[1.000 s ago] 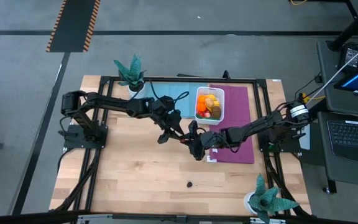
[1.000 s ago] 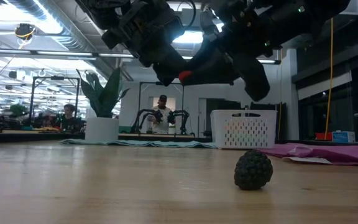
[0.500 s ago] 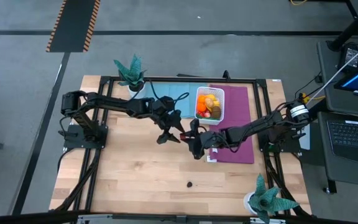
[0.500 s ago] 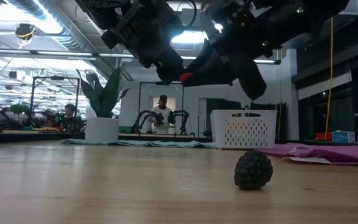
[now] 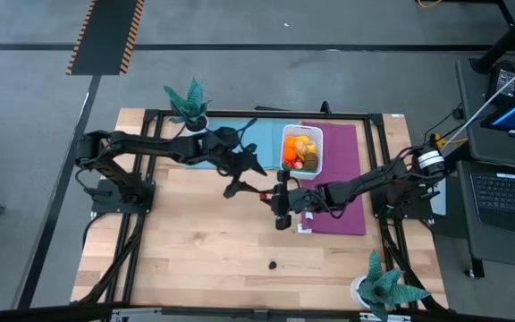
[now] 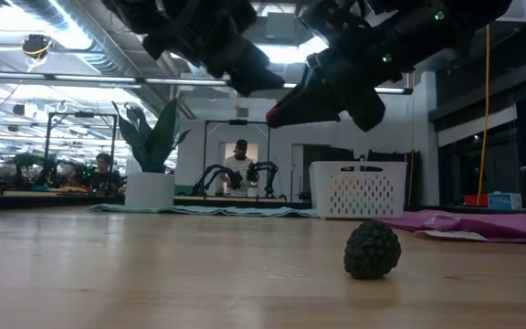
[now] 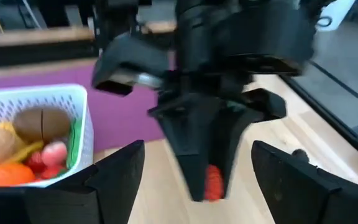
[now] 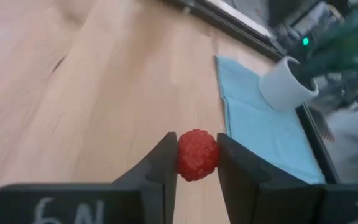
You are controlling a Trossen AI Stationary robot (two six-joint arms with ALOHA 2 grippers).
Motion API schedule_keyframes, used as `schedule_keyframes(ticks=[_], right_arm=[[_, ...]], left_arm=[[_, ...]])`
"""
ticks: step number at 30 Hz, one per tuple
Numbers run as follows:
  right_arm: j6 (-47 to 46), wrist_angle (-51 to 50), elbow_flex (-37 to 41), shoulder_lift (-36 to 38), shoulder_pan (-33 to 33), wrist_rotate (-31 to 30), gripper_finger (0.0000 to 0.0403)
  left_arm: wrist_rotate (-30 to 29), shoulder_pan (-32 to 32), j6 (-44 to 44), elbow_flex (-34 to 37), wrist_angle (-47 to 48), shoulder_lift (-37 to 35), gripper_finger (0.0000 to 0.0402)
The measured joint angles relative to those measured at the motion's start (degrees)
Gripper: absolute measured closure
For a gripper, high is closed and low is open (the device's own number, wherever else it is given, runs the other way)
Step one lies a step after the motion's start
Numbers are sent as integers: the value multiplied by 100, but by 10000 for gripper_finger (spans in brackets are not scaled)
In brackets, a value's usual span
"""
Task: Pick and placing Produce into tupperware
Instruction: Put the red raspberry into the white container
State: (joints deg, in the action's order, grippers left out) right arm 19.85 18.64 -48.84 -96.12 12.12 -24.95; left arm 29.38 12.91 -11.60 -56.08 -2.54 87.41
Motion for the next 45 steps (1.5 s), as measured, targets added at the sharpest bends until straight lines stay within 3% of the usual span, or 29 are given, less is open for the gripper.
schedule_keyframes(ticks=[12,21,27,31,35,41,45], right_arm=[[-1142,354,650,741,-251,231,309],[-1493,2411,2052,1593,-561,966,309],[-1825,3695,2909,1734,-640,975,309],[-1833,4045,3158,1726,-639,256,309],[-1816,3983,3158,1725,-645,-534,309],[-2080,3744,3154,1727,-671,-2044,309],[-2480,3402,3154,1726,-673,-2640,309]], left_arm=[[-348,44,367,1927,-2023,-1214,115],[-640,49,393,2720,-2536,-1892,115],[-710,149,433,3328,-3871,-1890,115],[-1341,144,619,3713,-4672,-1890,115],[-1853,144,678,3790,-4728,-1888,115],[-2135,144,691,3790,-4717,-1888,115],[-2135,144,693,3790,-4668,-1888,115]])
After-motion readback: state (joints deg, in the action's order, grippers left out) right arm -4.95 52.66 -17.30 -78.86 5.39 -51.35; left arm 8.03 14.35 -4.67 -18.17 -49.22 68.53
